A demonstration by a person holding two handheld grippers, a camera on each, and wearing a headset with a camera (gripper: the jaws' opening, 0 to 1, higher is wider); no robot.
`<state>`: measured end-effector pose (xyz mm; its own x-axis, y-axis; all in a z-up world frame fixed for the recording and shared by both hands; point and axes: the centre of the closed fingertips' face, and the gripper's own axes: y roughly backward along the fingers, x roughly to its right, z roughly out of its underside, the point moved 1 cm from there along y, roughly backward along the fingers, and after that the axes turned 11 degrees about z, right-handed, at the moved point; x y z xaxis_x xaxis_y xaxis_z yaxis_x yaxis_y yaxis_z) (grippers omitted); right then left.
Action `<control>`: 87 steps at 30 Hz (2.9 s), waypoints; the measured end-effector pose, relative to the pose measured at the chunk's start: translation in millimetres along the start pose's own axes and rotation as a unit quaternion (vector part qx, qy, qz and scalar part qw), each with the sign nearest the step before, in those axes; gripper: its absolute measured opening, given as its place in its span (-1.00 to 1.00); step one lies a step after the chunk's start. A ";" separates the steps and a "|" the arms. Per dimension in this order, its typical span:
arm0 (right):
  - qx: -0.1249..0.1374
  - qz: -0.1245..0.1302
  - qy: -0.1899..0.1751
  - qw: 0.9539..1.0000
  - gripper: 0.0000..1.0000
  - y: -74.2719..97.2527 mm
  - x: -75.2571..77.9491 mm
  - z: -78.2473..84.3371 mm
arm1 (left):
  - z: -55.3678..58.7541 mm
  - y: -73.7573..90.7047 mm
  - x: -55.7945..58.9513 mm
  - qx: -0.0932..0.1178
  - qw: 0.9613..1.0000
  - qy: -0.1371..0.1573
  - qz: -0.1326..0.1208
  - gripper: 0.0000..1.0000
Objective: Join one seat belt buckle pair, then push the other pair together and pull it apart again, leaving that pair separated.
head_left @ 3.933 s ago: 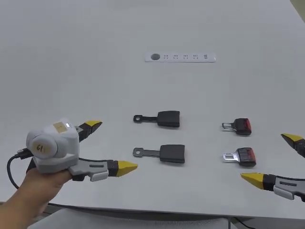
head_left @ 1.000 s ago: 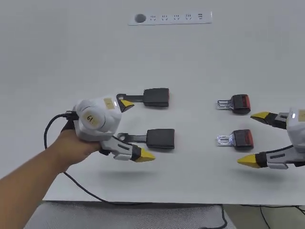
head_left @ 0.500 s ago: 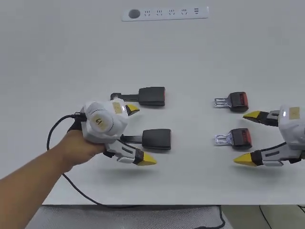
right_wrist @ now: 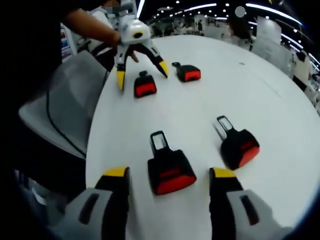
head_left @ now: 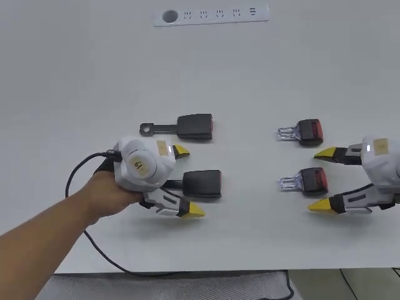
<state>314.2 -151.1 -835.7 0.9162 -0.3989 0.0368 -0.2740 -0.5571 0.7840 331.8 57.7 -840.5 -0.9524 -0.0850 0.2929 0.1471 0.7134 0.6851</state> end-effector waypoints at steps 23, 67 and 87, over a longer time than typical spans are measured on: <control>-0.012 -0.002 0.047 0.999 -0.28 1.3 4.3 7.0 | 5.3 4.8 3.0 -0.017 0.995 -0.100 0.011 -0.33; 0.061 -0.007 0.013 0.998 -0.33 -21.0 -2.5 -22.7 | 5.3 2.6 1.3 -0.024 0.995 -0.098 0.025 -0.34; 0.089 -0.022 -0.004 0.996 -0.33 -42.4 -27.1 -50.4 | 7.6 2.5 2.4 -0.031 0.994 -0.103 0.028 -0.34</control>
<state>315.8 -80.0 -838.7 0.9263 -0.3768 -0.0003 -0.2819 -0.6936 0.6629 327.8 64.5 -843.1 -0.9756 0.1031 0.1939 0.2122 0.6689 0.7124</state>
